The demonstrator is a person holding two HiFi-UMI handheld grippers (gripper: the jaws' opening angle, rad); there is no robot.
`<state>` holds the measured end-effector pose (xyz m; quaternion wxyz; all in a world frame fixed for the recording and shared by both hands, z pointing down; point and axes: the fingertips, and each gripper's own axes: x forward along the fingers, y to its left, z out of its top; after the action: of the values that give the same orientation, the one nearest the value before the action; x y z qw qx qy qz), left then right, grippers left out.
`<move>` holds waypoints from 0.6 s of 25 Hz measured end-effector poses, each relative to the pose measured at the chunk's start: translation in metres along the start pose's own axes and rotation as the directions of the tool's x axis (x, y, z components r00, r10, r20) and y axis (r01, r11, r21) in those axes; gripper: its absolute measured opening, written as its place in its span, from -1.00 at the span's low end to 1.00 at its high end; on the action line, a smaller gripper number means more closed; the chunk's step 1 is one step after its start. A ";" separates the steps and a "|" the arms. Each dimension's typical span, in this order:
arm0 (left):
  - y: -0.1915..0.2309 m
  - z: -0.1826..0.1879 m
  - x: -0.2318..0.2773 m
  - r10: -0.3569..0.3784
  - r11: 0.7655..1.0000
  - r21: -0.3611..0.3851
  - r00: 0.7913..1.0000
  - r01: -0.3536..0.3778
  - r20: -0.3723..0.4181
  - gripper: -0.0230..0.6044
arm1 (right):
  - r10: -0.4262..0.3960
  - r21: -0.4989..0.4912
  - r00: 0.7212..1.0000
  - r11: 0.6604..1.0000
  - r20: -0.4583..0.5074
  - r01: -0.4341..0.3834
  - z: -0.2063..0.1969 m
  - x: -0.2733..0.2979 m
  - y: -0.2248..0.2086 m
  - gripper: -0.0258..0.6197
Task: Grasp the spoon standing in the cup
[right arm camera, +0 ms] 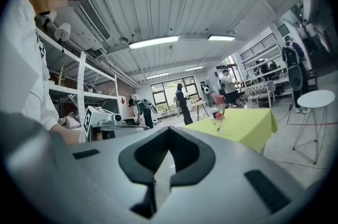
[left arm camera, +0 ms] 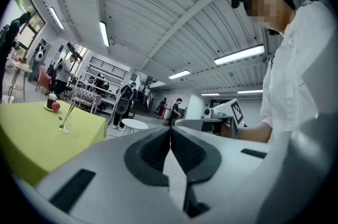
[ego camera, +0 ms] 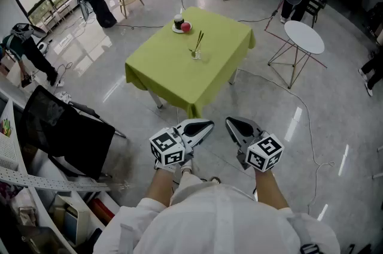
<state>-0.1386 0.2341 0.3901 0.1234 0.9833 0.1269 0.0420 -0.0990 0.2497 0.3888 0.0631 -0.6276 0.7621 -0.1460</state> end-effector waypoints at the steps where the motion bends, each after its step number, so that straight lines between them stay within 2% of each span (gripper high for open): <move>1: 0.000 0.000 0.000 0.001 1.000 0.002 1.000 -0.001 -0.001 -0.91 | 0.000 -0.001 1.000 1.000 -0.001 0.000 0.000 0.001 0.000 -0.91; 15: 0.003 0.002 -0.008 0.025 1.000 0.002 1.000 -0.025 -0.008 -0.91 | 0.019 -0.026 1.000 0.999 -0.018 -0.019 0.002 0.010 0.006 -0.91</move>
<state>-0.1456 0.2287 0.3882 0.1214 0.9848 0.1150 0.0475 -0.1056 0.2410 0.3857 0.0496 -0.6199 0.7704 -0.1407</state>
